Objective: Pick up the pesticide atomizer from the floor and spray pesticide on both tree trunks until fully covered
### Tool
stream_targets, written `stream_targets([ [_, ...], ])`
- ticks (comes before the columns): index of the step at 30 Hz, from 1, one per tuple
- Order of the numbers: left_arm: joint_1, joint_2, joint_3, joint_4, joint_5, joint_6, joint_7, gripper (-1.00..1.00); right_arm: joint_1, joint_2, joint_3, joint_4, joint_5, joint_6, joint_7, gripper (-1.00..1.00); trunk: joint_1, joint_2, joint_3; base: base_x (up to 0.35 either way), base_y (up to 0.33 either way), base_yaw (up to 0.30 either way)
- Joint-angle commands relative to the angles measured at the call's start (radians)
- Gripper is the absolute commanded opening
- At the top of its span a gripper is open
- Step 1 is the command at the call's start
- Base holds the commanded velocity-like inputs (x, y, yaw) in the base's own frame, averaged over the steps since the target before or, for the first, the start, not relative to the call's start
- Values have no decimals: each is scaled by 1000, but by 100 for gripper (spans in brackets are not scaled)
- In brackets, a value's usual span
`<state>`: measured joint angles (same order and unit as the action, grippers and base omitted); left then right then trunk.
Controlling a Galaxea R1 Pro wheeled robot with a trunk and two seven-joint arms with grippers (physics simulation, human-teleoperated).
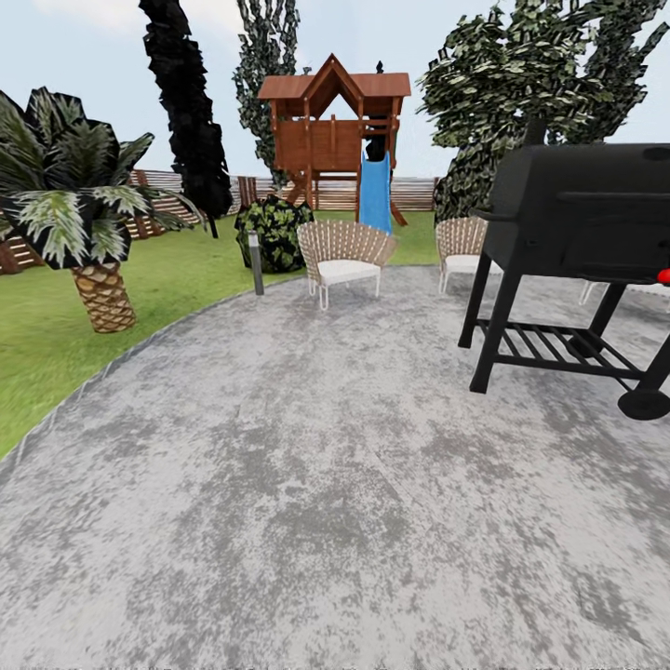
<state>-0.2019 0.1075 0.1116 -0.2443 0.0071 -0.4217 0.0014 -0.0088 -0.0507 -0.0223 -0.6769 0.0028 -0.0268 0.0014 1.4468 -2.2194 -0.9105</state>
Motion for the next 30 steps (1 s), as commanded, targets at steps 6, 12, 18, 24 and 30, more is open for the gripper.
stream_targets([
  [6,-1,-2,1,1,1,-3,0,100,0,0,-1,0,0,-2,0,100,23,-43,-29,0,0,0],
  [12,-1,-2,2,0,1,-3,0,100,0,0,-1,0,0,-3,0,100,27,-50,-42,0,0,0],
  [18,-1,-2,3,0,3,1,0,100,0,0,-1,0,0,-2,-3,100,27,-50,-52,0,0,0],
  [24,-1,-3,4,0,5,-1,-4,100,0,0,0,0,4,-4,-2,100,27,-50,-55,82,135,0],
  [30,-1,-3,2,0,4,-2,-1,100,0,0,1,0,7,-3,0,100,27,-50,-56,303,120,0],
])
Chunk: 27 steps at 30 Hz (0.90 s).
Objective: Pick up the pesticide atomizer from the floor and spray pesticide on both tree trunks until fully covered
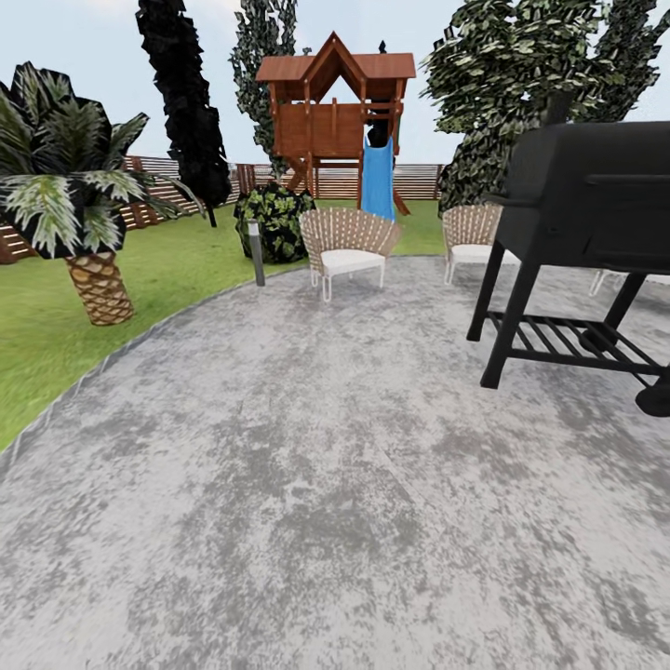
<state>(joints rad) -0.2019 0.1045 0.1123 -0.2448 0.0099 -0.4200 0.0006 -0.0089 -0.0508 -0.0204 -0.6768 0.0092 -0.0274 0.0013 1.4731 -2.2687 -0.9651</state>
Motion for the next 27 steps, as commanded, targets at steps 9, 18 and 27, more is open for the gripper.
stream_targets([
  [9,-1,1,2,1,3,-2,1,100,0,0,-2,0,-1,-3,-2,100,0,0,-1,336,81,-53],
  [18,-1,1,3,1,4,-2,1,100,0,0,-8,-1,-4,-2,-4,100,0,0,-1,292,214,-258],
  [27,-1,1,4,1,4,-2,1,100,0,0,-9,0,-3,-1,2,100,0,0,-1,281,219,-267],
])
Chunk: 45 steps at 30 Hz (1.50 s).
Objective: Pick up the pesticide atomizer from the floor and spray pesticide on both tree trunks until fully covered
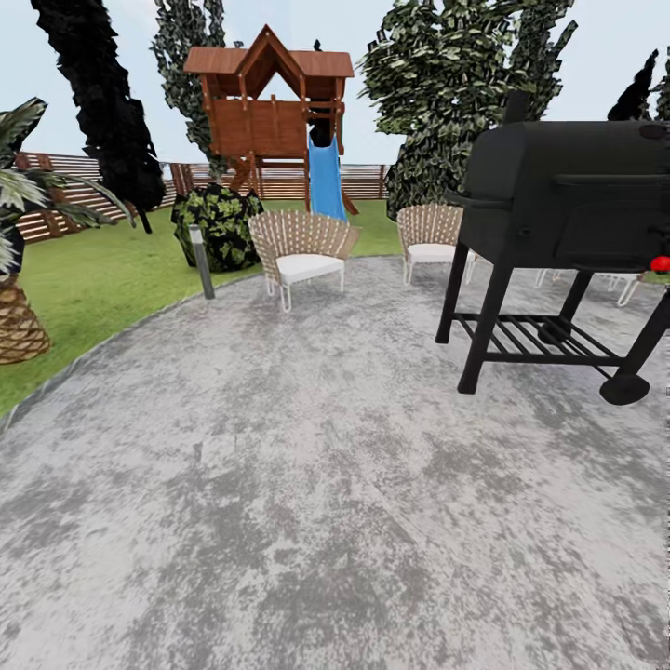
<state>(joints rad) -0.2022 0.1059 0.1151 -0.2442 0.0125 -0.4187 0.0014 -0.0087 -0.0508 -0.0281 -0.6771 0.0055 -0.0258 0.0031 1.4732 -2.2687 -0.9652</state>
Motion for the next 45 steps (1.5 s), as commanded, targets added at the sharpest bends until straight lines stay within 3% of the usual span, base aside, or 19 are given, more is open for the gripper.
stream_targets([
  [1,0,0,1,1,1,-3,0,100,-1,0,-1,1,1,-2,0,100,0,0,-1,187,66,-267],
  [29,0,-2,1,0,1,-3,1,100,-1,-4,-2,-1,-1,-2,0,100,0,0,7,8,2,-276],
  [45,0,-2,3,0,1,1,2,100,-1,-5,-2,-5,-1,-2,0,100,0,0,18,281,124,-194],
])
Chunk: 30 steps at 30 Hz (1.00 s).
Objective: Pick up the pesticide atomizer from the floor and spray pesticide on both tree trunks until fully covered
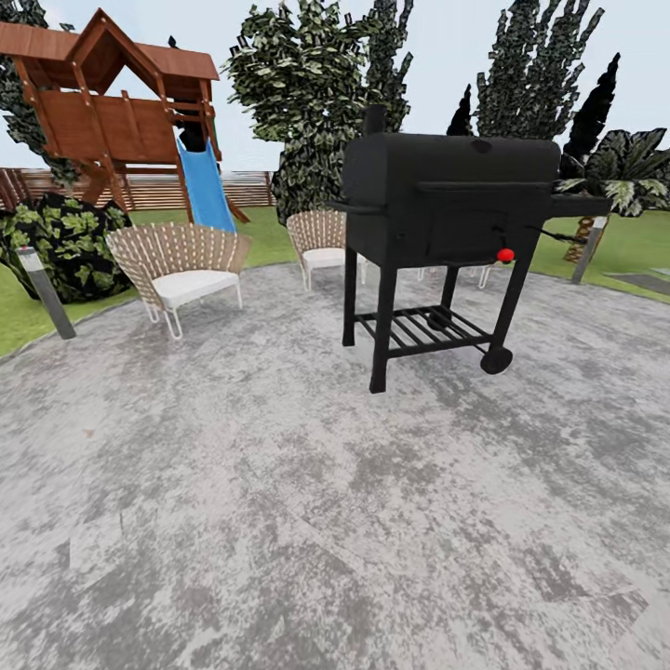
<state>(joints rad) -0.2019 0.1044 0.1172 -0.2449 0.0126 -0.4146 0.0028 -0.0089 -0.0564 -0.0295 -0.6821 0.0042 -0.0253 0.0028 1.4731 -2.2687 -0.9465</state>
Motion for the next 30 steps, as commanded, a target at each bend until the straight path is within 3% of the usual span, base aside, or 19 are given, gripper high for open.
stream_targets([
  [1,-1,0,1,1,1,-3,0,100,0,0,-1,1,0,-3,0,100,0,0,-1,312,153,-9],
  [7,-1,0,2,1,1,-3,0,100,0,1,0,4,0,-4,-1,100,0,0,-1,312,174,-62],
  [22,-1,1,2,1,1,-4,0,100,0,1,-1,6,0,-4,-1,100,0,0,-1,294,208,-253],
  [30,-1,-1,2,1,1,-3,0,100,0,1,-1,6,0,-4,-1,100,0,0,-1,101,128,-268],
])
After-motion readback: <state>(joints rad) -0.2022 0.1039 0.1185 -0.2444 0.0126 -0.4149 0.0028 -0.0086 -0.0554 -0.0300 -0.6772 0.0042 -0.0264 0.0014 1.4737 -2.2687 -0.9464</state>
